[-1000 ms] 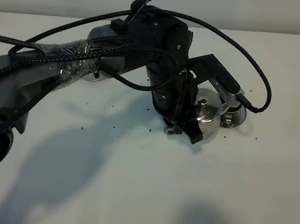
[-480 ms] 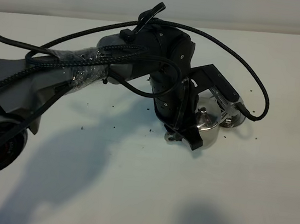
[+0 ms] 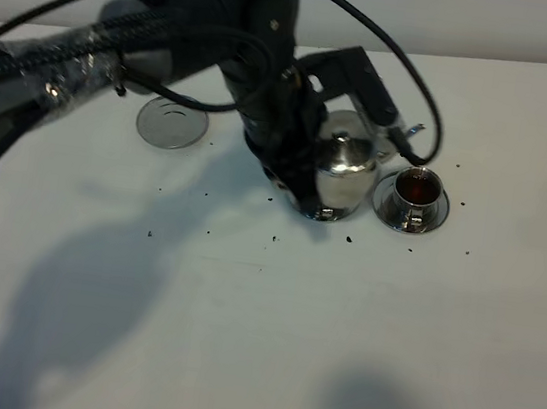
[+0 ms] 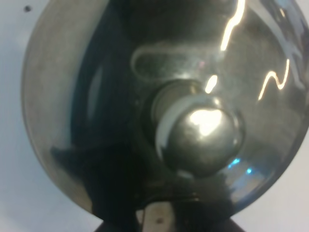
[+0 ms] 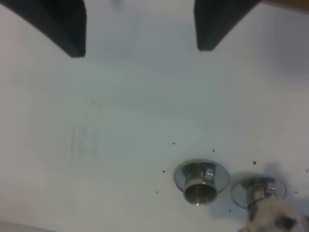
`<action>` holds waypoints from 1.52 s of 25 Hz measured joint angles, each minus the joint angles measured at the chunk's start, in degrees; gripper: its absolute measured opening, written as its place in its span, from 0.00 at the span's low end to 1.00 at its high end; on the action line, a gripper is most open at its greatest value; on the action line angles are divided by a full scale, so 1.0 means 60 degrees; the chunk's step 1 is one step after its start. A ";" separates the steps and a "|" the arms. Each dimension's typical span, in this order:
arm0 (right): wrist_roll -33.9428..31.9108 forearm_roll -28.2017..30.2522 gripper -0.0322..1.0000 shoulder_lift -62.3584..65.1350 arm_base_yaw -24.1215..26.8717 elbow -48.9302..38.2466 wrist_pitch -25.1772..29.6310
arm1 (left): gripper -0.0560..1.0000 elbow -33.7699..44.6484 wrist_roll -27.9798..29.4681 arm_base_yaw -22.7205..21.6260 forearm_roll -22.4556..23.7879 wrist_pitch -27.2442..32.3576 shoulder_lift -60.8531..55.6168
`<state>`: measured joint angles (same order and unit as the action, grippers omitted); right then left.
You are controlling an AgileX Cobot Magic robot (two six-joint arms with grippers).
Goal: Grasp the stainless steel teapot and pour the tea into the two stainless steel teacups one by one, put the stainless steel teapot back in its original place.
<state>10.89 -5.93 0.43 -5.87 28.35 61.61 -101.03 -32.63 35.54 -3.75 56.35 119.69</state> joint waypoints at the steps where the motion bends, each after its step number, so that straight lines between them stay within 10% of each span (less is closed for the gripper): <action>1: 0.0000 0.0000 0.50 0.0000 0.0000 0.0000 0.0000 | 0.26 -0.0008 -0.0321 -0.0140 0.0020 0.0029 0.0000; 23: 0.0000 0.0000 0.50 0.0000 0.0000 0.0000 0.0000 | 0.26 -0.0048 -0.7393 -0.2076 0.1313 -0.2095 0.0510; 38: 0.0000 0.0000 0.50 0.0000 0.0000 0.0000 0.0000 | 0.26 -0.0048 -0.8159 -0.1884 0.3573 -0.3627 0.1173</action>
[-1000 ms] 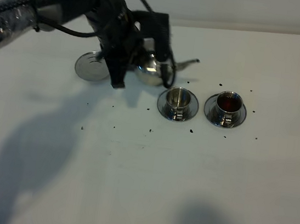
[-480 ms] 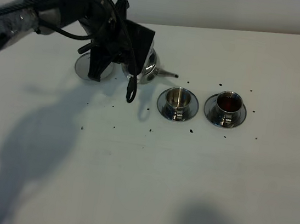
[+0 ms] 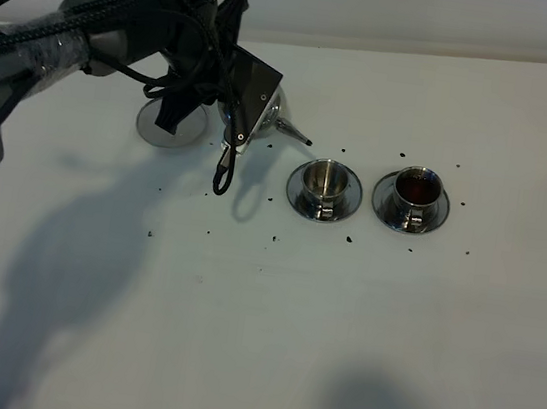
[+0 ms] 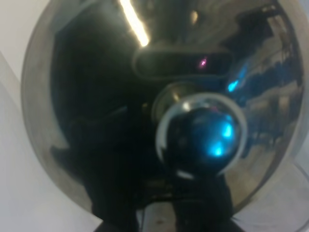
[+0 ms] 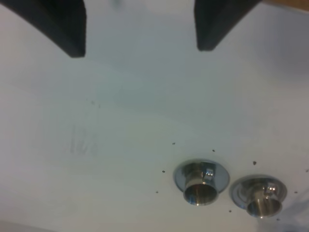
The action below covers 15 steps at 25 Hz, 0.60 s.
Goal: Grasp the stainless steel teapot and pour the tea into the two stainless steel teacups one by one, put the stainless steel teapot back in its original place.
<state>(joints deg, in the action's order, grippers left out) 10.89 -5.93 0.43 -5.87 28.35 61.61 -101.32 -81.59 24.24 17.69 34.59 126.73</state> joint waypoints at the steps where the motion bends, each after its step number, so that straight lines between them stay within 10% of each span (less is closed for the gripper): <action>1: 0.0000 0.0000 0.50 0.0000 0.0000 0.0000 0.0000 | 0.26 0.0000 -0.0124 0.0079 0.0072 -0.0040 0.0000; 15: -0.0009 0.0000 0.50 0.0000 0.0000 0.0000 0.0000 | 0.26 0.0000 -0.1054 0.0513 0.1268 -0.0865 0.0000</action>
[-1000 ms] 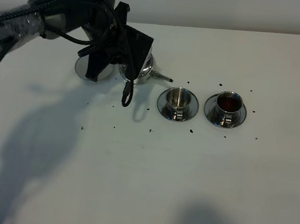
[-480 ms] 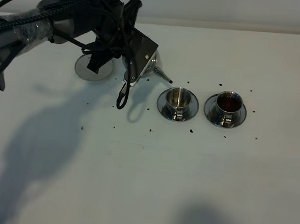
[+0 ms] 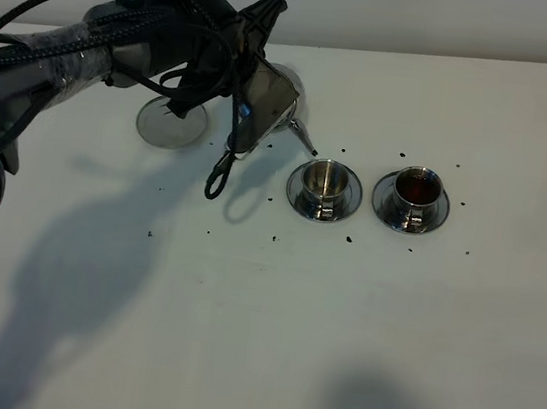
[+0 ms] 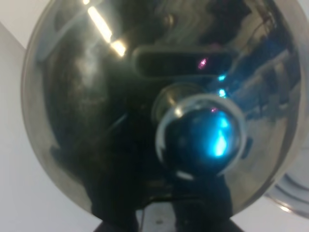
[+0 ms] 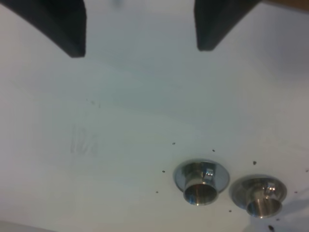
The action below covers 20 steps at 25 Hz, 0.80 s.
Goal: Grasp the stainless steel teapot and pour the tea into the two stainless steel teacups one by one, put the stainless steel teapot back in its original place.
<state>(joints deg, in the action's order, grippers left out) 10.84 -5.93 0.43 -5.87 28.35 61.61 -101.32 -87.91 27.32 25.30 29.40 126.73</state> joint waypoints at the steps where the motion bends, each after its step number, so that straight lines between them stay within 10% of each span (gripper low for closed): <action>1: 0.0000 0.0000 0.50 0.0000 0.0000 0.0000 0.0000 | 0.26 0.0000 -0.0121 0.0000 0.0000 -0.0118 0.0000; 20: -0.0001 0.0000 0.50 0.0000 0.0000 0.0000 0.0000 | 0.26 0.0000 -0.2304 0.0183 0.0033 -0.1263 0.0103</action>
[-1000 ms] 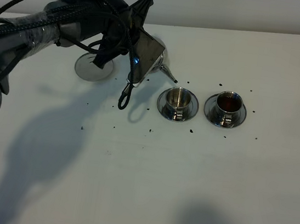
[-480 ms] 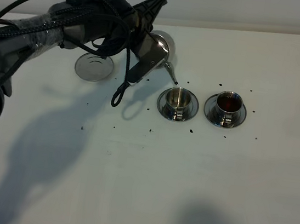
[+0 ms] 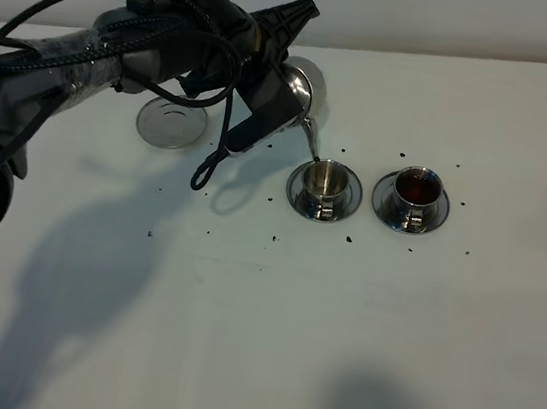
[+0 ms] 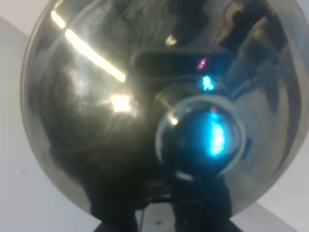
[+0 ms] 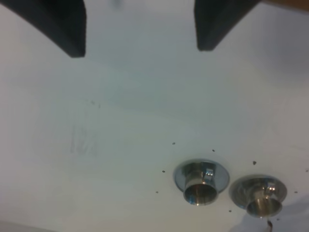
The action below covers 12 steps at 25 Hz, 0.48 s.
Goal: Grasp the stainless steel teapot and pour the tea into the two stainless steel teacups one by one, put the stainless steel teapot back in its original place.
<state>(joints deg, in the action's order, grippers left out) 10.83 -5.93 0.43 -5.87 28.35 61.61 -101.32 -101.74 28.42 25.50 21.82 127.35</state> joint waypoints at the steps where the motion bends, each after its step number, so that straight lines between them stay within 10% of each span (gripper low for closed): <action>1: 0.0000 0.0000 0.50 0.0000 0.0000 0.0000 0.0000 | 0.26 0.0000 -0.0155 0.0000 0.0000 -0.0050 0.0016; 12: 0.0010 0.0000 0.50 0.0000 0.0000 0.0000 0.0000 | 0.26 0.0000 -0.0920 0.0000 -0.0033 -0.0356 0.0028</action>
<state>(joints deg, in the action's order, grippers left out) 10.89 -5.93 0.43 -5.87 28.35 61.61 -101.32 -107.26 28.42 25.30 19.69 127.51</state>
